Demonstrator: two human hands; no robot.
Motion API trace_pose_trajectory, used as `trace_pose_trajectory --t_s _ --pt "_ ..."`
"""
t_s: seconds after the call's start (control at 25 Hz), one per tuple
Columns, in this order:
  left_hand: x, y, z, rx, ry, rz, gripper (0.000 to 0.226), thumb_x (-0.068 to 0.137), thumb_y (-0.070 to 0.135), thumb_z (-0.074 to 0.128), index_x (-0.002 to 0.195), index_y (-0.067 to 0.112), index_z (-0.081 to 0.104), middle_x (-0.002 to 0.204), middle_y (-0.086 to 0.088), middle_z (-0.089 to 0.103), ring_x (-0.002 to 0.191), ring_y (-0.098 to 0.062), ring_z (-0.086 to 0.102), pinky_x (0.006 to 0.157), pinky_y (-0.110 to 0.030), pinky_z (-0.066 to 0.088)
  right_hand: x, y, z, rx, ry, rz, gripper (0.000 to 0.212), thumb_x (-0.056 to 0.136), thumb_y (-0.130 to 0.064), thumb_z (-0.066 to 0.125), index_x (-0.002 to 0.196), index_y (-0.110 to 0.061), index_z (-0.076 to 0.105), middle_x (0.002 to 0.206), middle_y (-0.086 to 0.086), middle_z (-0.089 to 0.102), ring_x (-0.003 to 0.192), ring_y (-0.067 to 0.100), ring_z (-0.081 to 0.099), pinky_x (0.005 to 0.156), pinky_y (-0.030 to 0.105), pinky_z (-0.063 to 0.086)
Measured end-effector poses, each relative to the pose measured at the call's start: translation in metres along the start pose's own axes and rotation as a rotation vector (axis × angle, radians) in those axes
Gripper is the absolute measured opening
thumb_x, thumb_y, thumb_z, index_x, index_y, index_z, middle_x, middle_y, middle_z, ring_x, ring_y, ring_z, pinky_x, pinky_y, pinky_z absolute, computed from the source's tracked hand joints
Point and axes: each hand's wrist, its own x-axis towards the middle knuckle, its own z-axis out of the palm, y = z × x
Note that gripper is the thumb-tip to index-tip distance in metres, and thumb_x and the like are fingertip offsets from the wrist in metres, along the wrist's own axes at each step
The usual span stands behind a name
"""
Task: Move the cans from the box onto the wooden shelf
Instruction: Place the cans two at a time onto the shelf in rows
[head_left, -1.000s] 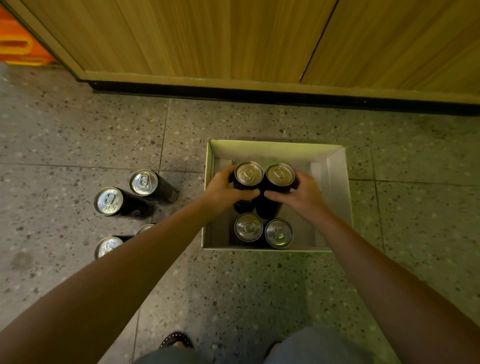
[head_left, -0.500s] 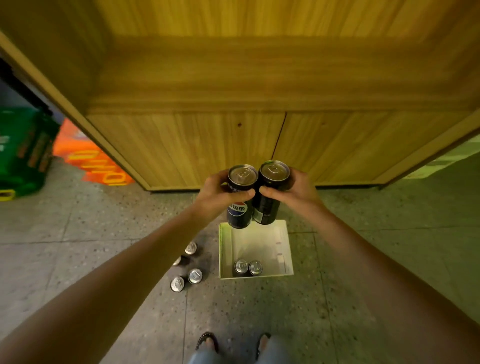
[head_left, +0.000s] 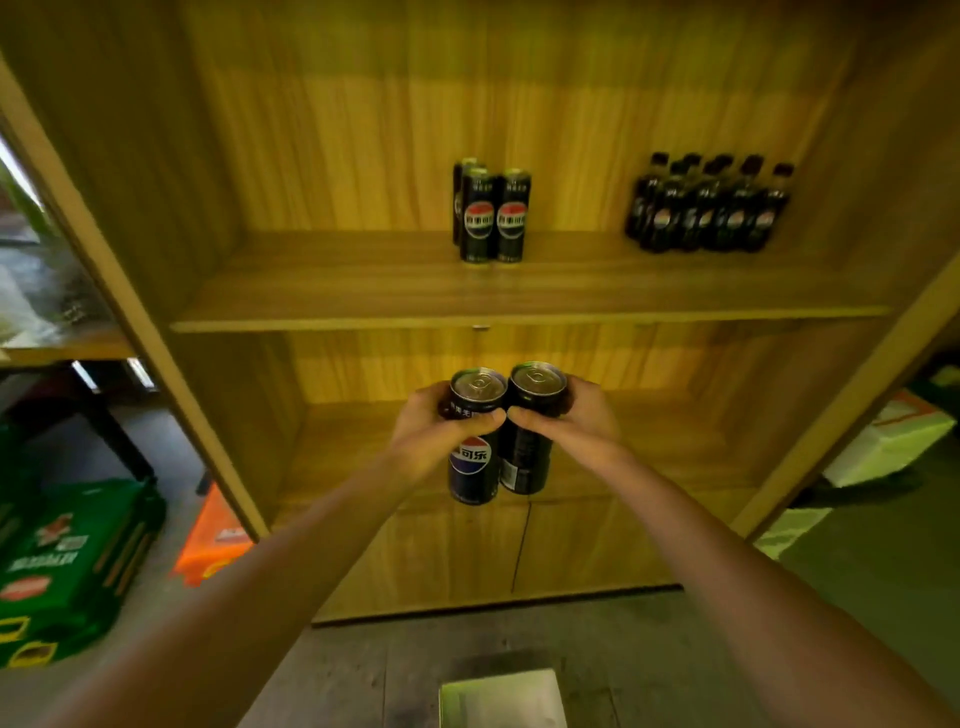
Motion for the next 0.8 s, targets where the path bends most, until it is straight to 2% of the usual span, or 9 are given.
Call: trace_pose_trajectory --t_s 0.08,0.12,0.24,0.4,0.48,0.6,0.72,0.76,0.8 --pt "0.006 0.038 -0.004 -0.024 0.032 0.030 0.055 0.072 0.019 0.075 0.122 0.011 0.055 0.121 -0.006 0.062 0.101 -0.012 0.056 0.076 -0.018 0.044 0.011 -0.030 -0.015 -0.037 0.073 -0.031 0.055 0.067 -0.028 0.078 0.115 -0.010 0.059 0.119 0.008 0.065 0.098 0.009 0.056 0.072 0.011 0.041" --pt "0.010 0.053 -0.005 -0.034 0.047 0.042 0.053 0.072 0.019 0.075 0.121 0.011 0.056 0.120 -0.006 0.063 0.099 -0.013 0.056 0.076 -0.020 0.043 0.017 -0.042 -0.022 -0.045 0.098 -0.038 0.055 0.067 -0.031 0.078 0.115 -0.011 0.059 0.119 0.007 0.066 0.099 0.011 0.057 0.075 0.016 0.041" --pt "0.031 0.086 -0.008 -0.060 0.074 0.082 0.050 0.072 0.019 0.075 0.118 0.011 0.058 0.117 -0.008 0.065 0.098 -0.017 0.059 0.082 -0.028 0.045 0.043 -0.065 -0.035 -0.012 0.139 -0.060 0.055 0.067 -0.036 0.077 0.114 -0.013 0.060 0.116 0.005 0.067 0.103 0.014 0.060 0.078 0.020 0.043" --pt "0.076 0.113 -0.009 -0.055 0.105 0.099 0.050 0.074 0.020 0.072 0.120 0.011 0.056 0.117 -0.009 0.063 0.094 -0.016 0.057 0.077 -0.026 0.045 0.094 -0.072 -0.044 0.000 0.184 -0.127 0.052 0.066 -0.045 0.075 0.109 -0.016 0.064 0.109 0.004 0.070 0.101 0.016 0.064 0.081 0.029 0.052" --pt "0.105 0.120 -0.008 -0.067 0.144 0.083 0.051 0.075 0.019 0.072 0.121 0.009 0.055 0.119 -0.010 0.063 0.092 -0.017 0.057 0.074 -0.025 0.045 0.126 -0.071 -0.049 0.050 0.184 -0.143 0.052 0.067 -0.041 0.076 0.108 -0.013 0.063 0.108 0.005 0.070 0.098 0.015 0.064 0.079 0.026 0.053" --pt "0.146 0.121 -0.004 -0.095 0.178 0.073 0.051 0.075 0.018 0.071 0.123 0.008 0.054 0.124 -0.013 0.061 0.095 -0.017 0.055 0.074 -0.024 0.045 0.173 -0.063 -0.051 0.096 0.163 -0.136 0.054 0.066 -0.030 0.079 0.110 -0.005 0.061 0.105 0.003 0.067 0.091 0.011 0.061 0.065 0.010 0.048" --pt "0.186 0.114 -0.001 -0.117 0.230 0.065 0.052 0.075 0.016 0.071 0.123 0.008 0.054 0.126 -0.014 0.060 0.097 -0.017 0.054 0.081 -0.028 0.043 0.219 -0.048 -0.047 0.110 0.197 -0.088 0.063 0.061 -0.032 0.082 0.111 -0.004 0.056 0.113 0.009 0.066 0.101 0.019 0.062 0.078 0.027 0.052" --pt "0.197 0.112 -0.001 -0.128 0.236 0.067 0.052 0.075 0.015 0.071 0.123 0.008 0.054 0.126 -0.014 0.060 0.098 -0.017 0.054 0.082 -0.029 0.043 0.229 -0.046 -0.046 0.139 0.194 -0.082 0.062 0.062 -0.027 0.082 0.112 -0.002 0.054 0.114 0.009 0.064 0.103 0.019 0.060 0.079 0.028 0.050" --pt "0.209 0.110 -0.001 -0.130 0.241 0.075 0.051 0.075 0.015 0.071 0.123 0.008 0.055 0.126 -0.015 0.060 0.098 -0.017 0.055 0.082 -0.029 0.043 0.238 -0.043 -0.045 0.180 0.179 -0.087 0.061 0.064 -0.021 0.081 0.113 -0.001 0.052 0.112 0.008 0.062 0.103 0.017 0.058 0.076 0.022 0.048"
